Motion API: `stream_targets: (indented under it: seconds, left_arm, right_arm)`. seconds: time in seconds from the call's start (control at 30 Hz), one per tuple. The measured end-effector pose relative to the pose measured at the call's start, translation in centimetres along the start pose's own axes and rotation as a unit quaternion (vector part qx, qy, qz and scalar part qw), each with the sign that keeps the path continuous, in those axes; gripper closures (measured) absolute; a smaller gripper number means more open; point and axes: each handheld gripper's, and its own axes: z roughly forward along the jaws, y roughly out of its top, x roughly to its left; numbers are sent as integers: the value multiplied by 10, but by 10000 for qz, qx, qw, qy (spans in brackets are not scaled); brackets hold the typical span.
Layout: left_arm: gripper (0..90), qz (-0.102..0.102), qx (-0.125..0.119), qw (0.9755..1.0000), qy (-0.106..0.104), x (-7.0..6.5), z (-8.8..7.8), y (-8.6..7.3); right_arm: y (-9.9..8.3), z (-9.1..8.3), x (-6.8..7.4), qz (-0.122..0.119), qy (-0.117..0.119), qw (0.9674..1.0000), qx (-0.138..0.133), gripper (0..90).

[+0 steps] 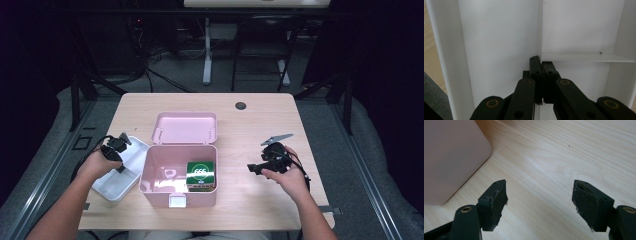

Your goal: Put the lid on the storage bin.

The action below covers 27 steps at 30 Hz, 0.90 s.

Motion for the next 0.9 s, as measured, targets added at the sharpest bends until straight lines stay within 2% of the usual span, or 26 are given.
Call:
stream_targets:
  seconds: [0.13, 0.33, 0.6, 0.9]
  left_arm:
    - [891, -3, -73, 10000, 3, 1, -10, 0]
    - [891, -83, -216, 9997, -34, 7, -33, -5]
    - [891, -182, -265, 9995, -56, 12, -61, -13]
    - [892, -120, -285, 9995, 24, 11, -89, -18]
  right_arm:
    - [0, 1, -1, 15, 17, 10000, -17, 276]
    - [-1, 2, -2, 17, 22, 10000, -24, 276]
    - [-1, 2, -2, 29, 41, 10000, -32, 276]
    - [-1, 3, -1, 49, 44, 10000, -5, 275]
